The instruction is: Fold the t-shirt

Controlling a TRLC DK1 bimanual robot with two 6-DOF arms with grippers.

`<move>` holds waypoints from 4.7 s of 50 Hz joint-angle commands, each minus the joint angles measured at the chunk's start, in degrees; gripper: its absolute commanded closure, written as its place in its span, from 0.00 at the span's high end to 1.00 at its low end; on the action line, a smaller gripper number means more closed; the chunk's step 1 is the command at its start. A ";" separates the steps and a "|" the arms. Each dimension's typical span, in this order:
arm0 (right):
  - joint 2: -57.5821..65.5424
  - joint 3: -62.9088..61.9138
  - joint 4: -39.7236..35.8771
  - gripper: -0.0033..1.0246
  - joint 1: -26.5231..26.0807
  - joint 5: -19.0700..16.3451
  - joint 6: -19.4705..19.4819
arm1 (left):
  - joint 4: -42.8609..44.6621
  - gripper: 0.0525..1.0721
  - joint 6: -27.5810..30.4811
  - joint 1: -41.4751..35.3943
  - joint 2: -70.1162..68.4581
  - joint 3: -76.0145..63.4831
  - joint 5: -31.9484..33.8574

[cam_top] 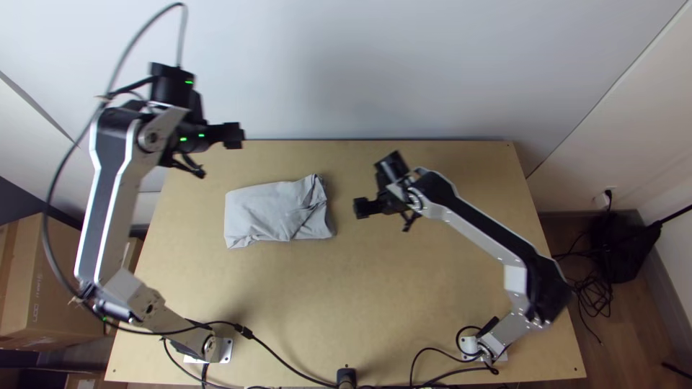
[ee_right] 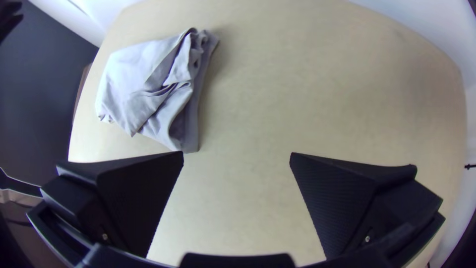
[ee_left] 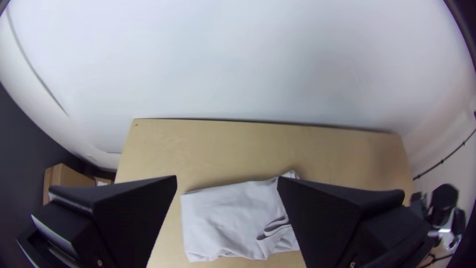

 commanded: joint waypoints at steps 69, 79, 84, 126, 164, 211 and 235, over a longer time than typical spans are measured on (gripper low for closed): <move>26.58 24.95 -6.63 0.96 15.63 30.62 -4.05 | 0.59 0.96 12.76 37.12 -24.67 -23.44 12.80; 28.16 34.53 -5.75 0.96 9.30 27.28 3.24 | 1.12 0.96 13.12 37.03 -23.97 -23.70 12.80; 31.15 41.13 -5.92 0.96 4.90 15.32 9.83 | 1.38 0.96 13.38 37.03 -23.70 -23.70 12.80; 45.65 45.26 0.93 0.96 -1.60 -28.27 19.24 | 2.26 0.96 14.26 38.09 -23.09 -23.70 12.71; 35.63 29.96 0.76 0.02 -12.94 -27.83 9.92 | 2.17 0.96 14.35 38.18 -23.61 -23.70 12.71; 23.06 14.67 4.54 0.76 -72.79 -26.60 -7.31 | 7.45 0.96 13.64 33.87 -21.50 -26.78 14.12; -4.10 17.22 15.61 0.96 -81.05 -9.37 -29.54 | 19.05 0.96 8.11 29.83 -23.44 -26.16 14.12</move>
